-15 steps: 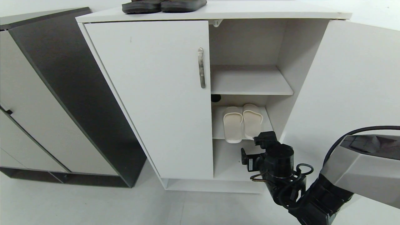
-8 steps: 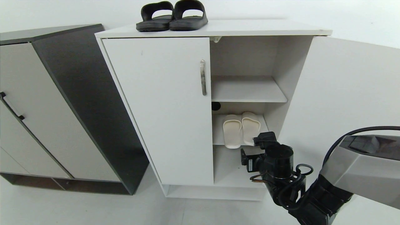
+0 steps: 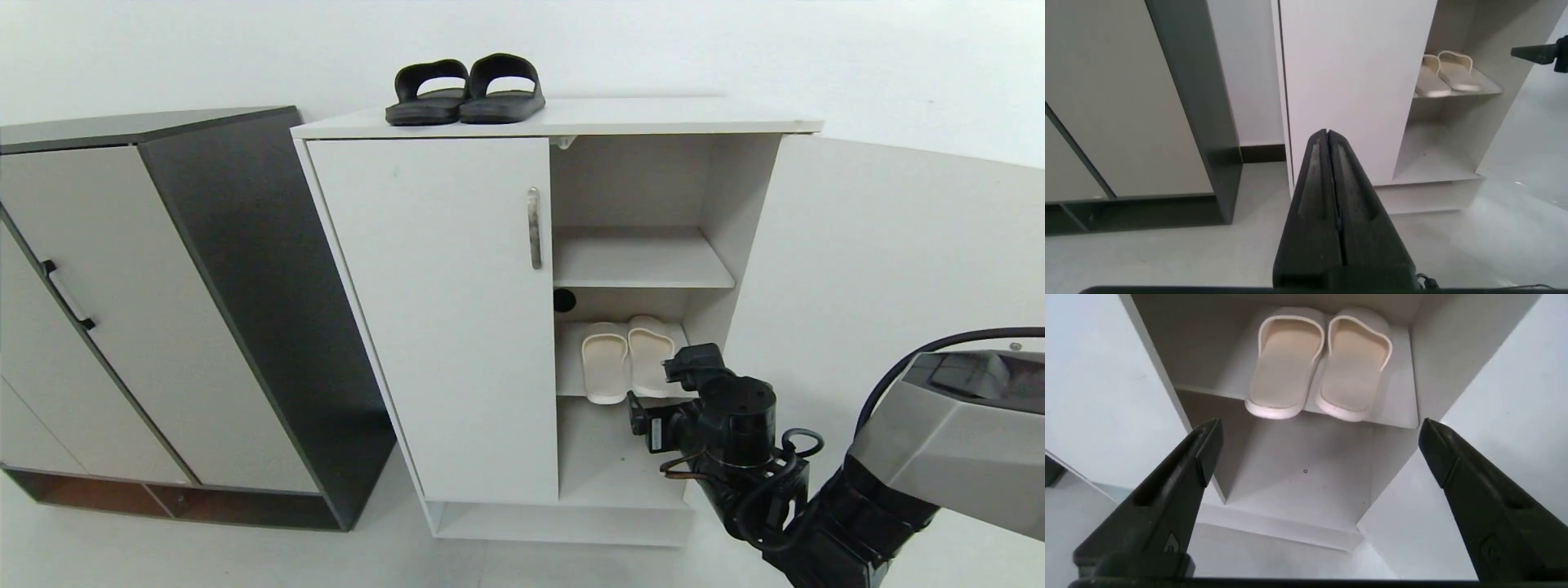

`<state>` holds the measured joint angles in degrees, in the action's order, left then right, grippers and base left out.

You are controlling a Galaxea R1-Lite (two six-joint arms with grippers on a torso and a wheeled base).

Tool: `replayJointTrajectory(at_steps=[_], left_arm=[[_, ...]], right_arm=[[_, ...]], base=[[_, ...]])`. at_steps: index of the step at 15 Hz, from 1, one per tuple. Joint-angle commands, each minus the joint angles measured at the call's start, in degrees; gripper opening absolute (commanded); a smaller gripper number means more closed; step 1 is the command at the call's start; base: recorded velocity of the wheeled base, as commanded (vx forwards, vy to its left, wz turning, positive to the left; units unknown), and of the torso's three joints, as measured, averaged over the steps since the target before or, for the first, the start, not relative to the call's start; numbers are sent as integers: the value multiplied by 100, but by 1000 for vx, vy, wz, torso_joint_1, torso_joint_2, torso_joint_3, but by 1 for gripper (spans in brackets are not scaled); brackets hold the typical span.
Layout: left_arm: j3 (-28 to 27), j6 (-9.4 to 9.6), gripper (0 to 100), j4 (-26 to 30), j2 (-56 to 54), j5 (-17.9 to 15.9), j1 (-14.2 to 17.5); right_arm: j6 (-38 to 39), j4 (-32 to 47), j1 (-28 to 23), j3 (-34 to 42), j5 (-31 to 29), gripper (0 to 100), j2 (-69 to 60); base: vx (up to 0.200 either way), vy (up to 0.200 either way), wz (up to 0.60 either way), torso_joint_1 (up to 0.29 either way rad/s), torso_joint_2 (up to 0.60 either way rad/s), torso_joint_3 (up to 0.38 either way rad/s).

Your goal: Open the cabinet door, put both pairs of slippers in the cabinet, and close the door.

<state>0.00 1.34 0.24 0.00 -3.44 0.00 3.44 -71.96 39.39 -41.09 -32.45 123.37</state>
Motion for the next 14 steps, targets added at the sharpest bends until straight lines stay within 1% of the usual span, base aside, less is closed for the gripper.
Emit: replayJointTrajectory(at_steps=[1,6,14], left_arm=[[0,-2,0,2,9,1,0],[0,7,0,2,9,1,0],[0,-2,0,2,9,1,0]], right_arm=[[-1,-2,8,14,2,100,-41],[-10,-37,16,49,11,100,47],[-10,-99,43,137,20,100,56]], base=[[0,0,0,0,0,0],[0,0,0,0,0,0],[0,200,0,2,-1,2]])
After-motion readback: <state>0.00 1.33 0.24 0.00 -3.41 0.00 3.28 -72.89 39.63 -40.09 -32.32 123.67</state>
